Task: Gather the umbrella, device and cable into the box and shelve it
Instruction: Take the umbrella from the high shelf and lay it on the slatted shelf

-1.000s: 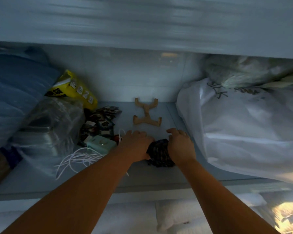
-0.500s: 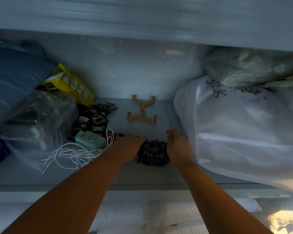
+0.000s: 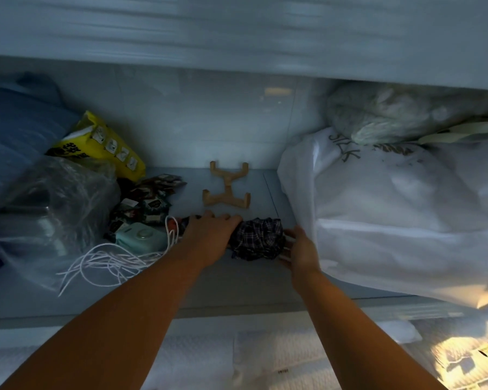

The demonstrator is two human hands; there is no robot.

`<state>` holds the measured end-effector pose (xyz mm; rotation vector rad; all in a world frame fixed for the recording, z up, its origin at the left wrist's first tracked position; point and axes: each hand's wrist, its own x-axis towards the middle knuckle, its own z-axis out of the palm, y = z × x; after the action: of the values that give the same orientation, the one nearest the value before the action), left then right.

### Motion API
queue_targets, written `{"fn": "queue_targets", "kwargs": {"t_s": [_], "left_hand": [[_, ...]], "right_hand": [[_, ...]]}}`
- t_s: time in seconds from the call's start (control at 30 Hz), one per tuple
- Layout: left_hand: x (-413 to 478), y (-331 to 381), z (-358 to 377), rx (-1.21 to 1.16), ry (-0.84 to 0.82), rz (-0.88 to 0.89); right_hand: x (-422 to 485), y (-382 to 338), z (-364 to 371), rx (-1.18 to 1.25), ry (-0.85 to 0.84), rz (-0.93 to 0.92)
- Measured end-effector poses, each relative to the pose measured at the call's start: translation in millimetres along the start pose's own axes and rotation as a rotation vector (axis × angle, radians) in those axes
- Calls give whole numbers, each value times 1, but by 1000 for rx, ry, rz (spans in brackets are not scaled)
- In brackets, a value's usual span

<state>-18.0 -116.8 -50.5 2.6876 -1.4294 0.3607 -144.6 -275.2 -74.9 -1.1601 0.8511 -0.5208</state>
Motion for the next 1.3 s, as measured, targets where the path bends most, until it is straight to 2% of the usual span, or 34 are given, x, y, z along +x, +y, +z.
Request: {"fn": "queue_targets", "kwargs": {"t_s": [0.13,0.3,0.7,1.03,1.3], "left_hand": [[12,2,-14,-52,71,83],[14,13,-36,-110,55,178],[-7,47,-68,-52,22,292],[-30,101,-80,-95,54,519],[-63,183,-92,-112,77,711]], "right_hand": [[-13,-1,-6,315,-17,92],[-33,-9,-10,511,3,83],[-92,-5,-31,611,183,-45],[-156,11,-78,641,363,-208],[-223,25,-145,638,583,-308]]}}
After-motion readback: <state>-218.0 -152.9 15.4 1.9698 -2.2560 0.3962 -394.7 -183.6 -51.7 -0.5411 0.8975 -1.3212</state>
